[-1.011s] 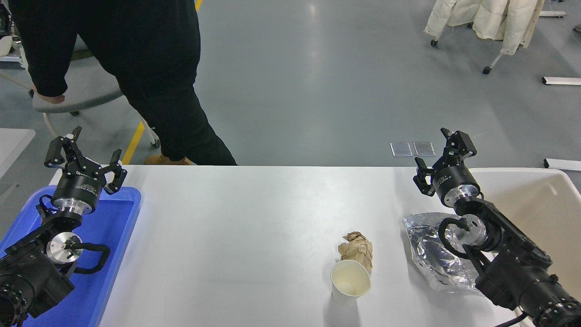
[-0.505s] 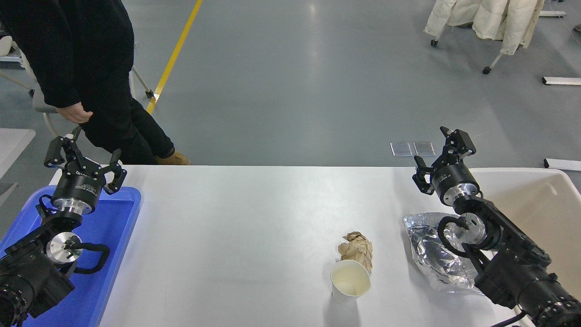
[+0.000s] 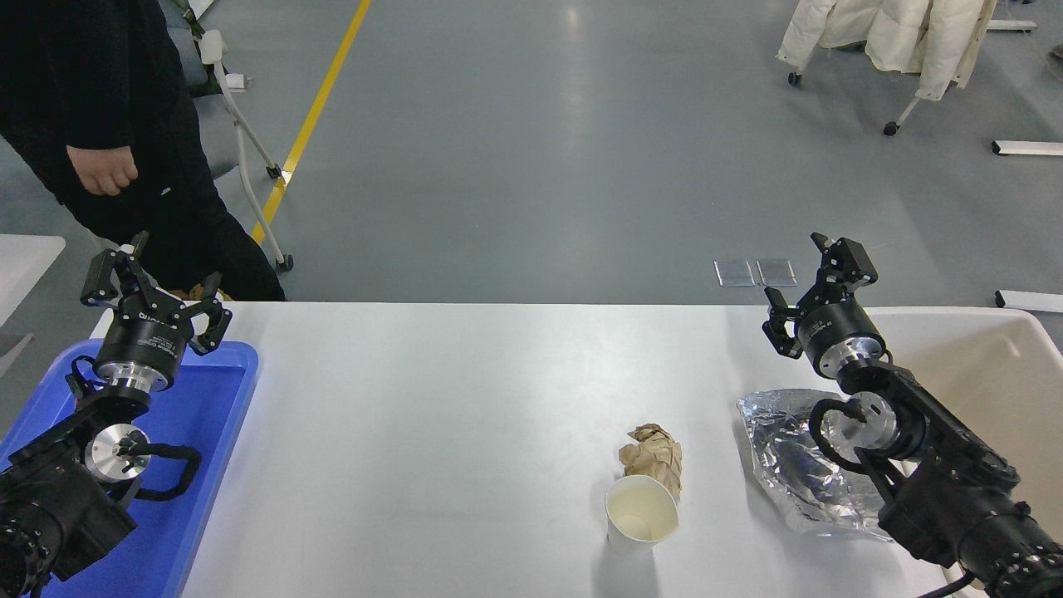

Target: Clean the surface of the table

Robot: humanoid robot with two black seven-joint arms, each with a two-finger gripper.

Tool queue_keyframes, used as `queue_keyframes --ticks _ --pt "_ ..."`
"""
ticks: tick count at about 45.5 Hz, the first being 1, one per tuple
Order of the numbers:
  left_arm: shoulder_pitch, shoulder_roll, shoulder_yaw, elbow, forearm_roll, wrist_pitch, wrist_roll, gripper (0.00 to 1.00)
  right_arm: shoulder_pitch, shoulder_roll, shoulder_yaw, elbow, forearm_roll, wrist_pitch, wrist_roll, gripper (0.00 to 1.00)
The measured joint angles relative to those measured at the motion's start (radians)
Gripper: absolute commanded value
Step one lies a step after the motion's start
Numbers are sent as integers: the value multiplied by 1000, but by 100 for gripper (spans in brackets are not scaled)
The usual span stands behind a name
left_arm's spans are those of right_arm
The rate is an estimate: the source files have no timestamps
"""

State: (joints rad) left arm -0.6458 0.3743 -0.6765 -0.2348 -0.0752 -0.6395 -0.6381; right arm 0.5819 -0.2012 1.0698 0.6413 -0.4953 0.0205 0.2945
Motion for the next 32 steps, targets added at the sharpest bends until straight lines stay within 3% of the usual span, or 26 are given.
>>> queue_keyframes --ticks 32 --pt "0 0 1 0 0 0 0 100 36 -130 -186 68 150 4 -8 100"
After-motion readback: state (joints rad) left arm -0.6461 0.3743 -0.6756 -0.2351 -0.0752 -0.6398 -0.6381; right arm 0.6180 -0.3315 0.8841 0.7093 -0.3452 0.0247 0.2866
